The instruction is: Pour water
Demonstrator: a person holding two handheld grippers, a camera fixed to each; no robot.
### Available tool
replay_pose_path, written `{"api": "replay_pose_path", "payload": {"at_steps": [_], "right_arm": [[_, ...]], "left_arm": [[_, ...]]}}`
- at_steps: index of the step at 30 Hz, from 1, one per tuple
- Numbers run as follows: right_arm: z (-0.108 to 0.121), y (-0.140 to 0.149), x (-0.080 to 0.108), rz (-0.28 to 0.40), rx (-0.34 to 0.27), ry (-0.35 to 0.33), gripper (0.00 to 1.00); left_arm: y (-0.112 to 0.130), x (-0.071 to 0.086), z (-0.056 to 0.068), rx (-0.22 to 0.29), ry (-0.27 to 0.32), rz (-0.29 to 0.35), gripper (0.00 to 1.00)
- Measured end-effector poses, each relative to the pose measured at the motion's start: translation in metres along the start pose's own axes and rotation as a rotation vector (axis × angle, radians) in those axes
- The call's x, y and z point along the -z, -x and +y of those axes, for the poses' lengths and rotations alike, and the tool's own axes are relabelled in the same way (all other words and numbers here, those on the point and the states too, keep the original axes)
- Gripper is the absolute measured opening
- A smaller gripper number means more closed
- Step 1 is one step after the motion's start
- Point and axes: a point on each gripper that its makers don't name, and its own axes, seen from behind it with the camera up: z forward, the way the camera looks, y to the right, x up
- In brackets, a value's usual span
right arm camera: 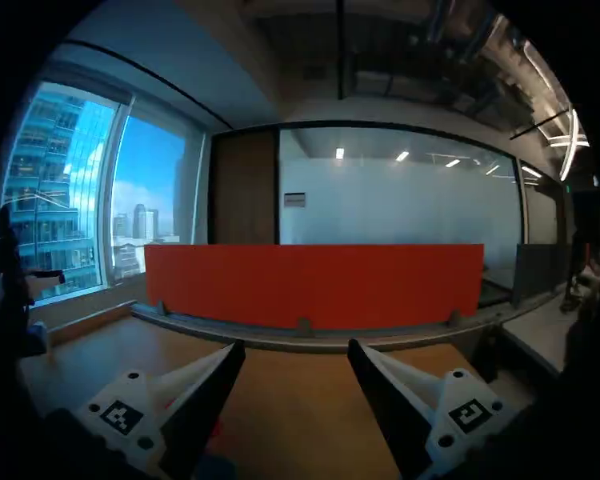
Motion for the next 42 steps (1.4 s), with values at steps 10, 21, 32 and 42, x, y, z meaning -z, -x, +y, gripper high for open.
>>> {"api": "replay_pose_path", "payload": {"at_steps": [10,21,32,42], "right_arm": [[-0.032,0.001,-0.006,-0.017,0.017,-0.165,1.0],[-0.057,-0.009,-0.002,-0.006,0.001,-0.296,1.0],[-0.077,0.003,0.001,-0.069,0.044,-0.406,1.0],[-0.089,0.021,0.008,-0.117,0.083,-0.466,1.0]], "left_arm": [[0.002,-0.004,0.032,0.006,0.153,-0.007,0.99],[0.005,-0.008,0.051,0.032,0.262,-0.019,0.99],[0.031,-0.007,0.063,-0.026,0.335,-0.083,0.99],[0.053,-0.006,0.07,-0.044,0.377,-0.129,0.99]]}}
